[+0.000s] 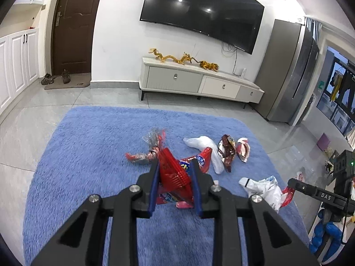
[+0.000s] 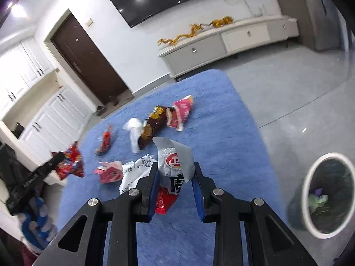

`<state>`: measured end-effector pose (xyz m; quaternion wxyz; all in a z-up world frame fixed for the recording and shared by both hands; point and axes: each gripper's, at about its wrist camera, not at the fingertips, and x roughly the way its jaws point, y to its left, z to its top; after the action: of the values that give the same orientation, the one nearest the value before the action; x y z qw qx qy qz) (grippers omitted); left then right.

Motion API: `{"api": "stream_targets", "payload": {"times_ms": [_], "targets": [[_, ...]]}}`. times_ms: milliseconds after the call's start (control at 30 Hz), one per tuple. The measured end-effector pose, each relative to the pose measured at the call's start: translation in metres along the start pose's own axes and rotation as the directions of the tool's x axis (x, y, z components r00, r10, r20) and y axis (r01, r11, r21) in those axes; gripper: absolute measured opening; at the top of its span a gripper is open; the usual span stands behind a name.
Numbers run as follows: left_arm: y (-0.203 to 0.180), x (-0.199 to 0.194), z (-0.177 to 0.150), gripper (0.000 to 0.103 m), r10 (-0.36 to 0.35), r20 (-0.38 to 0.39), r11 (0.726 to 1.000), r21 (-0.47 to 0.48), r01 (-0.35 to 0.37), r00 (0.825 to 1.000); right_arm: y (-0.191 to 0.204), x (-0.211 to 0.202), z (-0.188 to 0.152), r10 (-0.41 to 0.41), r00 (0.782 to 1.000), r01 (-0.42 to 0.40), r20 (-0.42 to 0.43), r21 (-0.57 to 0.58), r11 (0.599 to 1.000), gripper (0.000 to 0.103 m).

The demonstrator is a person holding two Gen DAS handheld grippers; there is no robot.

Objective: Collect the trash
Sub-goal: 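Grasp the red snack bag with the left tool while the right tool grasps the white chip bag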

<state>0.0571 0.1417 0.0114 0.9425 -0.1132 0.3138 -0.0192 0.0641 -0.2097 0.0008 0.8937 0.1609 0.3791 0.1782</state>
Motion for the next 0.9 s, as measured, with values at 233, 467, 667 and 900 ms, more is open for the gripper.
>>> {"api": "stream_targets", "payload": {"times_ms": [233,467,667,900], "targets": [[-0.009,-0.025,-0.004,0.025,-0.016,0.039,1.0,0.0,0.016,0.999,0.011,-0.027,-0.005,-0.073,0.994,0.079,0.075,-0.077,0.994,0.026],[-0.015,-0.042,-0.007,0.025,-0.021,0.057,1.0,0.014,0.02,0.998,0.001,-0.043,-0.003,-0.084,0.989,0.09,0.124,-0.045,0.995,0.026],[-0.033,-0.045,-0.003,0.025,-0.044,0.063,0.999,0.034,0.042,0.997,-0.014,-0.058,-0.004,-0.083,0.984,0.087,0.155,-0.014,0.996,0.026],[-0.081,-0.035,0.003,0.025,-0.125,0.044,0.988,0.096,0.12,0.991,-0.055,-0.082,-0.006,-0.127,0.972,0.114,0.196,0.072,0.991,0.026]]}}
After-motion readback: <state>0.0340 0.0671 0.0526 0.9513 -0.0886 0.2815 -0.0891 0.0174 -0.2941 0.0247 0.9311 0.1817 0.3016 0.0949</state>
